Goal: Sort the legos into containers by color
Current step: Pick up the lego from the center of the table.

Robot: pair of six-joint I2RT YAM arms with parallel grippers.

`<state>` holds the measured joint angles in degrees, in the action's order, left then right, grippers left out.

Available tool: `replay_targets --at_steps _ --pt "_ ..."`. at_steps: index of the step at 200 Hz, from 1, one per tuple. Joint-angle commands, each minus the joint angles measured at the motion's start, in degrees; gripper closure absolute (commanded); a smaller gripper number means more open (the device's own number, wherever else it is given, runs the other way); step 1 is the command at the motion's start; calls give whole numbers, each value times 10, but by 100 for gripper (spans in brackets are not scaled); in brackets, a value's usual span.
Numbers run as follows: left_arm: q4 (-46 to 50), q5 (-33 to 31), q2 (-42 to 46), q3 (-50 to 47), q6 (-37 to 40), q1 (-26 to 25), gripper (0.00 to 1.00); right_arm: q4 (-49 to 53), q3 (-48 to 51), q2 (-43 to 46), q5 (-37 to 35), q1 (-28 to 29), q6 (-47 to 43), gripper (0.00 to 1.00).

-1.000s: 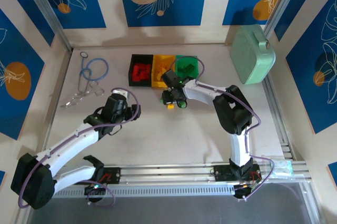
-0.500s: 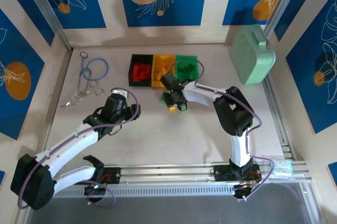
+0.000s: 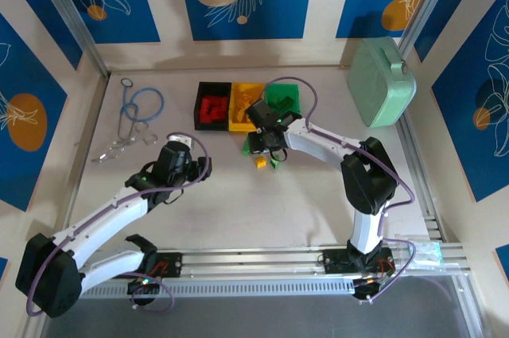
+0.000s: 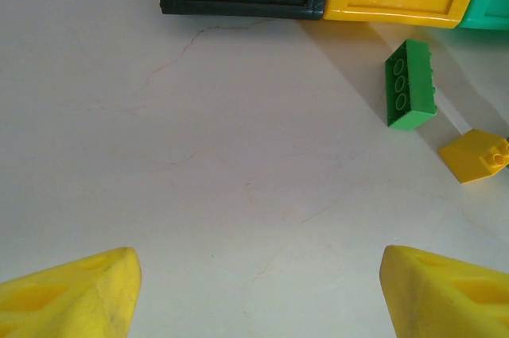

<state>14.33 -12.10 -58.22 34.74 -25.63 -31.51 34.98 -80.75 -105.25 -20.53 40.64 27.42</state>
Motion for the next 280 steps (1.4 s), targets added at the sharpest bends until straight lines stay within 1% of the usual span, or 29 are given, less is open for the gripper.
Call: replay_targets --at_steps 1,20,53,85,105,125,153,159,175,201,225,244,264,280 --pt "3 -5 9 -3 2 -2 21 23 -23 -6 11 4 -17 53" --pt "0 -6 12 -12 0 -2 21 27 -17 -18 15 11 -18 51" --pt "-1 -6 18 -22 -3 -2 21 36 -2 -41 15 22 -18 37" --pt "-4 -6 16 -23 -3 -2 21 41 -3 -64 16 28 -20 37" --pt "-8 -5 13 -22 -5 -2 21 47 -7 -81 5 28 -17 39" --pt "-5 -5 14 -21 -4 -2 21 57 -13 -100 -13 29 -15 44" --pt "-2 -9 14 -21 -2 -2 21 63 -19 -120 -21 32 -17 46" --pt "-2 -9 14 -22 -2 -2 21 63 -20 -121 -21 33 -16 48" --pt "-2 -9 14 -22 -2 -2 21 61 -20 -119 -22 37 -18 59" --pt "-5 -8 12 -20 -2 -2 21 69 -35 -115 -30 39 -25 69" --pt "-4 -7 9 -18 -1 -2 21 73 -52 -99 -33 36 -30 71" --pt "-6 -6 11 -18 -1 -2 21 70 -77 -84 -29 29 -38 71" --pt "-8 3 12 -22 -1 -2 21 77 -126 -84 -27 14 -49 71" --pt "-7 8 15 -26 -3 -2 21 80 -175 -102 -20 -2 -57 70"
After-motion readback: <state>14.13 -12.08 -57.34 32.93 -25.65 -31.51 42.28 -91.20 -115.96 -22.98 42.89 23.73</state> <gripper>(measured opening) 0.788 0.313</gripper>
